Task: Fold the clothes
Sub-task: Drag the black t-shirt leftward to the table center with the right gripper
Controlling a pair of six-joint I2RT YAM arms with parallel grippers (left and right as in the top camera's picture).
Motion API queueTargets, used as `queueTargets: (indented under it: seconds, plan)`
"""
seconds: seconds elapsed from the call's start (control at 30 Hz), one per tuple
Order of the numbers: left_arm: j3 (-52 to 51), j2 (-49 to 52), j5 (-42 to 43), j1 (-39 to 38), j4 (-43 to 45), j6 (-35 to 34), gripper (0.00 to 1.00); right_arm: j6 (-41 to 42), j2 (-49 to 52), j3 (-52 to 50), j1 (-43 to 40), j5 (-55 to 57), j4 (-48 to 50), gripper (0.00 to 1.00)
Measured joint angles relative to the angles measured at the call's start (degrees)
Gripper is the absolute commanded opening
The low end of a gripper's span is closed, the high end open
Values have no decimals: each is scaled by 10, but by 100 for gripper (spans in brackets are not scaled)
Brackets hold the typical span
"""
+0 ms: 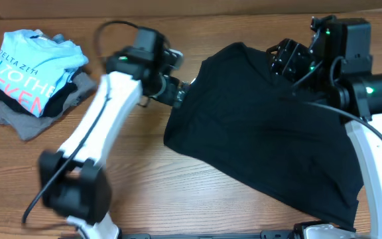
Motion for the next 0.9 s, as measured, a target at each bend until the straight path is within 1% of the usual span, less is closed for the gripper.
queueTargets:
  seconds: [0.07,0.1,0.2,0.27,0.3,0.37,0.47,0.53,0.57,0.63,0.73,0.8,0.83,0.9]
  plan:
    - [0,40,0,-8,4,3,82,-7,-4,0,0,-4,-8,73]
    - [0,57,2,-9,5,4,73,-9,-6,0,0,-5,-10,73]
    - [-2,96,8,-10,3,3,51,-14,-10,0,0,-6,-13,74]
    - [-2,113,18,-9,-1,4,42,-16,-12,0,0,-5,-13,75]
    - [-2,120,26,-9,-3,5,41,-18,-13,0,0,-6,-13,75]
    - [-2,130,41,-9,-7,7,50,-19,-14,0,0,-5,-13,75]
    - [-2,138,50,-9,-8,5,58,-21,-14,0,0,-4,-13,76]
    - [-2,143,44,-9,-9,-3,60,-21,-14,0,0,-3,-13,76]
    - [-2,144,35,-9,-9,-7,63,-21,-14,0,0,-3,-13,77]
    - [-2,149,10,-9,-9,-18,65,-21,-14,0,0,-2,-13,77]
    - [-2,158,-24,-9,-9,-31,65,-23,-14,0,0,-1,-13,77]
    - [-3,166,-38,-9,-8,-38,62,-23,-14,0,0,0,-14,77]
    - [-2,170,-44,-9,-7,-39,59,-23,-14,0,0,0,-14,77]
    - [-1,171,-52,-9,-7,-42,48,-23,-14,0,0,1,-14,77]
